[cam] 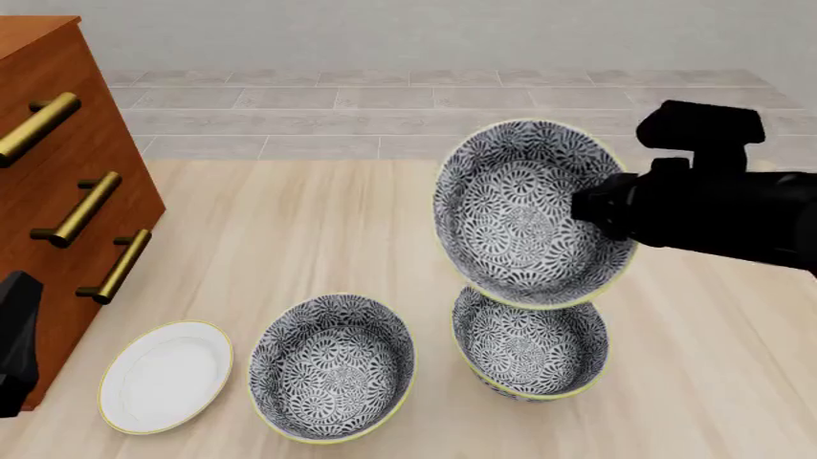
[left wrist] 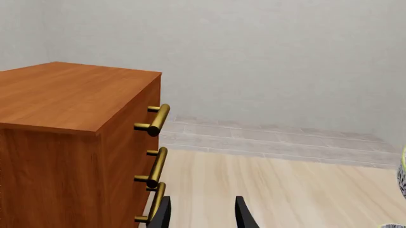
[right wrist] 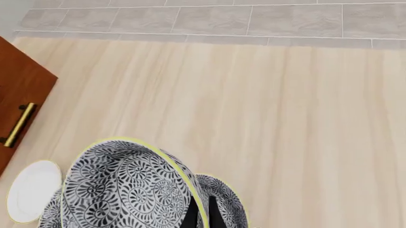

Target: Stack the bowl at the front on the bowl in the middle.

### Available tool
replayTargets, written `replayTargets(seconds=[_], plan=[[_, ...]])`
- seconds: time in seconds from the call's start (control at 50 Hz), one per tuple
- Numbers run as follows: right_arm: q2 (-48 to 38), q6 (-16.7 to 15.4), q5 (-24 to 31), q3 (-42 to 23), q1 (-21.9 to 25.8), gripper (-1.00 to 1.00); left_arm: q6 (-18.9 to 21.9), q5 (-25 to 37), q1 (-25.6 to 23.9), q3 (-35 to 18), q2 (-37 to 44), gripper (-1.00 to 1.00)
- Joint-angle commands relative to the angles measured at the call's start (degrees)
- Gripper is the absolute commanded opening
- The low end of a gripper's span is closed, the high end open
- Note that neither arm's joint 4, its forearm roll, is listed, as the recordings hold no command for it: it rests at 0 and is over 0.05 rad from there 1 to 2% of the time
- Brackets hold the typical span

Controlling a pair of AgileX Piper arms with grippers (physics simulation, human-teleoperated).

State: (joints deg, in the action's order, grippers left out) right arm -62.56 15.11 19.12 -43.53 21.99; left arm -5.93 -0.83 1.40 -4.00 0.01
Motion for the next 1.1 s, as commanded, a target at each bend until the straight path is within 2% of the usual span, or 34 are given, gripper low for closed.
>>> replayTargets(seconds=[0.02, 0.86, 1.1], plan=[[-0.89, 0.76, -2.42, 2.47, -1.10, -1.00, 0.16, -0.14, 0.01, 0.22, 0.00, 1.00], [-1.95, 1.71, -8.40, 11.27, -1.49, -1.00, 0.15, -0.29, -0.31, 0.19, 0.00, 1.00], [-4.36, 1.43, -10.70, 11.84, -2.06, -1.00, 0.21, -0.39, -0.29, 0.39, 0.00, 1.00]])
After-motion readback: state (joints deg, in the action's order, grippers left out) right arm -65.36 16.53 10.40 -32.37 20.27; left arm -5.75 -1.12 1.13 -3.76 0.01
